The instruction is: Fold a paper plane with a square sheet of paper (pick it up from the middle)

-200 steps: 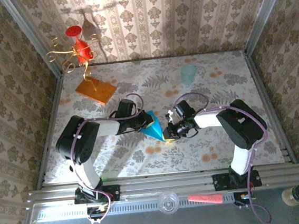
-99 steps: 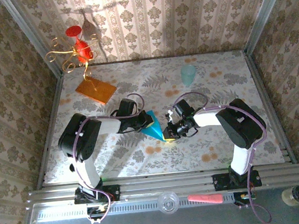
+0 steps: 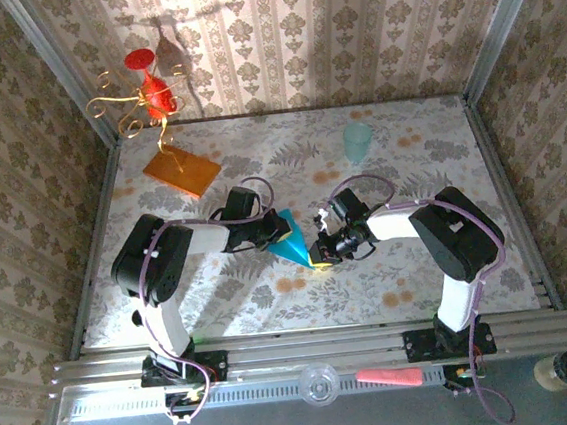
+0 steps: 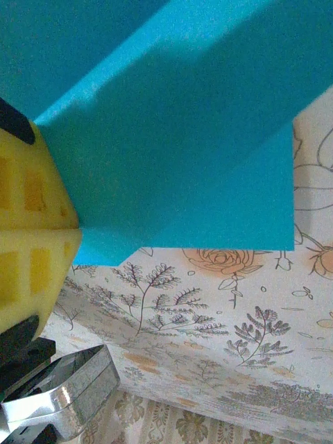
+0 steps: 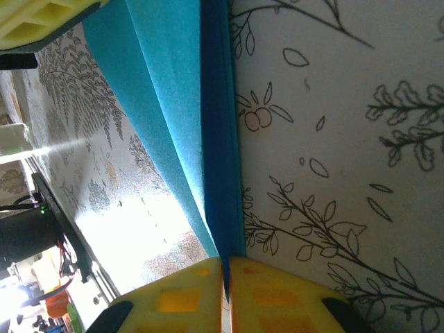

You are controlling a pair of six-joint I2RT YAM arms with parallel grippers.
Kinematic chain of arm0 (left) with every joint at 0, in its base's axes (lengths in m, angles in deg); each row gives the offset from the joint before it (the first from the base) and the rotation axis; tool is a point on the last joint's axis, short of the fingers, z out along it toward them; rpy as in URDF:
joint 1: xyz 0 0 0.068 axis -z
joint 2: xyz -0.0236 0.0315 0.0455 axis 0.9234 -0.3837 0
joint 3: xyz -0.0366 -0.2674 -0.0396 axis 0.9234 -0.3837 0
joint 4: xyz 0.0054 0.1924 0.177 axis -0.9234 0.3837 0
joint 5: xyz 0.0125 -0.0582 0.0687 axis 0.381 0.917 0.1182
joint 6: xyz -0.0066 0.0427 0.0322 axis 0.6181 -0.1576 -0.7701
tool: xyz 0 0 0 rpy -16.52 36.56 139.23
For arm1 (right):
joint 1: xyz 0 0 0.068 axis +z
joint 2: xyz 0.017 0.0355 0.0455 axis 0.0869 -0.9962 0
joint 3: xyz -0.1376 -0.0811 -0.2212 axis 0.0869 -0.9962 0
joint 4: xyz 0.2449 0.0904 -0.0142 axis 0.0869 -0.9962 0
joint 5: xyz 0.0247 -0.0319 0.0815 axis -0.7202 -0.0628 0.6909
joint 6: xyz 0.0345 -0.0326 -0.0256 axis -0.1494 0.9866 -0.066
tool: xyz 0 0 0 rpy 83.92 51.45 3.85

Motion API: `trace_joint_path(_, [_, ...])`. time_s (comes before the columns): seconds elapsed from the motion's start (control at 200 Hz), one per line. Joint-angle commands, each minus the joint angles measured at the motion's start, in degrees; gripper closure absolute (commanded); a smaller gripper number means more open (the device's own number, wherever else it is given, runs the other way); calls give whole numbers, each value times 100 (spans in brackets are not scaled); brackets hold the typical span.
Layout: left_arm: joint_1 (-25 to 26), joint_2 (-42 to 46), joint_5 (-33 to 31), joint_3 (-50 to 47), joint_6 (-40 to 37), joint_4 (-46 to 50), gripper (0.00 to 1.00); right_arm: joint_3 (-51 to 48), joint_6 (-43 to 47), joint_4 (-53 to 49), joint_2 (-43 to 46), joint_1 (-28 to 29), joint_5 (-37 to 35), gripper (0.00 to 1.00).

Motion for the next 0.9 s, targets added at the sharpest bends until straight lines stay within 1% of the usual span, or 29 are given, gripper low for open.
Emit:
trace_joint_path(0.0, [-72,-3,-132,25,-82,113,92,-66,7,-665,-269,-49,-202,86])
trace_joint_path(0.435, [-72,184,-324,-61,-148,307,93,-22,7,-745,-332,-52,-250,87])
trace_joint_path(0.895, [-90,-50,-401,-33,-160,560,93,-39,6,-806,-327,-52,-293,87])
